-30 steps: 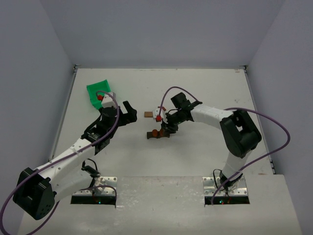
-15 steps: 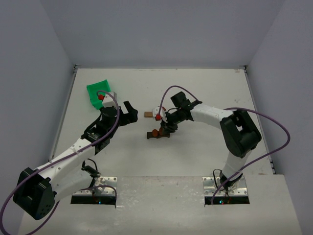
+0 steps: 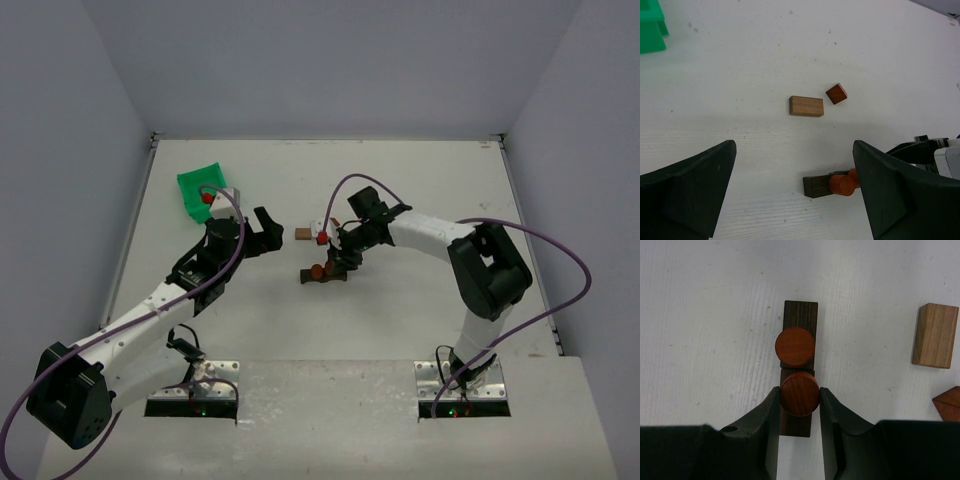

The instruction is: Build the wood block tower

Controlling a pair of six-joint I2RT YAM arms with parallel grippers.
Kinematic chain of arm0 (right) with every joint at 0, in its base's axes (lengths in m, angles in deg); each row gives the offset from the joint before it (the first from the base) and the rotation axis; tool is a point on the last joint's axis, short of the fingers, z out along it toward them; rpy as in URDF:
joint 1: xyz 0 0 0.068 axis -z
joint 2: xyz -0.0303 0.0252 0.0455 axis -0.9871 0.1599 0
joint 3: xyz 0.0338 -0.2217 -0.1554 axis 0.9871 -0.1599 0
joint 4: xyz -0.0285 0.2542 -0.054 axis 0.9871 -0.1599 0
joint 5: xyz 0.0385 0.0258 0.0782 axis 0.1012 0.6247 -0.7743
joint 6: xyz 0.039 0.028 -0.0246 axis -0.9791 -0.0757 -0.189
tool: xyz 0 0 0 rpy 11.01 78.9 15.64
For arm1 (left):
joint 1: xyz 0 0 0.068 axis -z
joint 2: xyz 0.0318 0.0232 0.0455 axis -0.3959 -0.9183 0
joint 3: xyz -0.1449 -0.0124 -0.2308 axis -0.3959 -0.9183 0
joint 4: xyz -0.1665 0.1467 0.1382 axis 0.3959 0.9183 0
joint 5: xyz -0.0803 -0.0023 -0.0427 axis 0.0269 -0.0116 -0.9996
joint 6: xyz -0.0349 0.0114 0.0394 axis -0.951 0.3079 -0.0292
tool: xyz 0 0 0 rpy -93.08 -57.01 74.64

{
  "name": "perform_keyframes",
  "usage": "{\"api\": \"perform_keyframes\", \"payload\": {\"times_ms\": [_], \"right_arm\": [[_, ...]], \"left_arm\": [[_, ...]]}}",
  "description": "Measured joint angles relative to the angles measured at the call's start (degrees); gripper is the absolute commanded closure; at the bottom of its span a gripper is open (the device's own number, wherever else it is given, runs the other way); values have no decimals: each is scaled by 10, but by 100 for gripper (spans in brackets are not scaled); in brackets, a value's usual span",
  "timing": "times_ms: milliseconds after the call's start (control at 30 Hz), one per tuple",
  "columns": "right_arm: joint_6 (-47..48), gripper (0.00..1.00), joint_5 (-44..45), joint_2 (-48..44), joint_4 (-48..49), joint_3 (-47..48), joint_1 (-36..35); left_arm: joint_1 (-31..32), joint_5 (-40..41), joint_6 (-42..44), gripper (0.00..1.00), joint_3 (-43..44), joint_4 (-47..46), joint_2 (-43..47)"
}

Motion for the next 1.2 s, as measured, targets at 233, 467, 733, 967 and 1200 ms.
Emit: {"api": "perform_keyframes", "payload": {"times_ms": [233, 467, 733, 967, 1200], "right_arm": [[-3, 81, -1, 3, -11, 4, 0], [-4, 79, -2, 3, -13, 9, 0], [-6, 78, -2, 4, -12, 10, -1], [-8, 77, -1, 14, -12, 13, -3], [-8, 76, -1, 19, -12, 20, -5]], "left_arm": [[0, -2, 0, 0, 0, 0, 0], [0, -4, 2, 0, 0, 0, 0], [0, -6, 4, 0, 0, -1, 0], [0, -9, 4, 0, 0, -4, -1], [0, -11, 5, 0, 0, -4, -1]]}}
